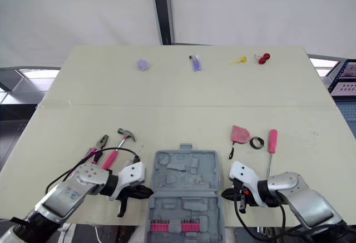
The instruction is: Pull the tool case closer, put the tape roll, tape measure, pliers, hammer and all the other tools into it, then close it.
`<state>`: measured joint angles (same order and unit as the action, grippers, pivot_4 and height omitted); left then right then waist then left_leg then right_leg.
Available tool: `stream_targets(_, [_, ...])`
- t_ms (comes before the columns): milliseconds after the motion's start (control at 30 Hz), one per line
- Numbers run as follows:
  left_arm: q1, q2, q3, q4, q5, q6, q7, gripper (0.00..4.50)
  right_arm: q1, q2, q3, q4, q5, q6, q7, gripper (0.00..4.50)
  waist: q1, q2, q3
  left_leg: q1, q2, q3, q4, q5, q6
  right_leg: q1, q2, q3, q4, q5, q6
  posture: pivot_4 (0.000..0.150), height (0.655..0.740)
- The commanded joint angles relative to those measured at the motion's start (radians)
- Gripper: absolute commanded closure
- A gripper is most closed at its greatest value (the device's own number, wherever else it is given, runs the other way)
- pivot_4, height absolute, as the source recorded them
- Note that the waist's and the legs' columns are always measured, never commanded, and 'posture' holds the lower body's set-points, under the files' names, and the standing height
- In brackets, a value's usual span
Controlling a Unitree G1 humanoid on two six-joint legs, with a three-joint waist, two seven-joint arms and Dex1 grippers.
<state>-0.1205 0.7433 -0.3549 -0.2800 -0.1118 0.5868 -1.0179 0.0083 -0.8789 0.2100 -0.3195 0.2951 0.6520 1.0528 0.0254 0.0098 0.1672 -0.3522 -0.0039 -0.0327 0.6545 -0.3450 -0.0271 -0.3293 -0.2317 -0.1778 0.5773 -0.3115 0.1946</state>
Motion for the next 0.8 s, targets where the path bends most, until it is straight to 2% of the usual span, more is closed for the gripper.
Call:
stream_targets(33, [0.008, -0.009, -0.012, 0.028, 0.012, -0.004, 0.019, 4.50, -0.004, 0.005, -0.004, -0.036, 0.013, -0.002, 0.000, 4.48, 0.002, 0.000, 0.000, 0.000, 0.000, 0.000, 0.000, 0.000, 0.000, 0.000, 0.000, 0.000, 0.000, 0.000, 0.000, 0.150, 0.7400])
stream_targets(800, [0.007, -0.010, -0.014, 0.037, 0.013, -0.015, 0.012, 4.50, -0.002, 0.009, -0.001, -0.035, 0.010, 0.001, -0.005, 4.48, 0.004, 0.000, 0.000, 0.000, 0.000, 0.000, 0.002, 0.000, 0.000, 0.001, 0.000, 0.000, 0.000, 0.000, 0.000, 0.150, 0.7400])
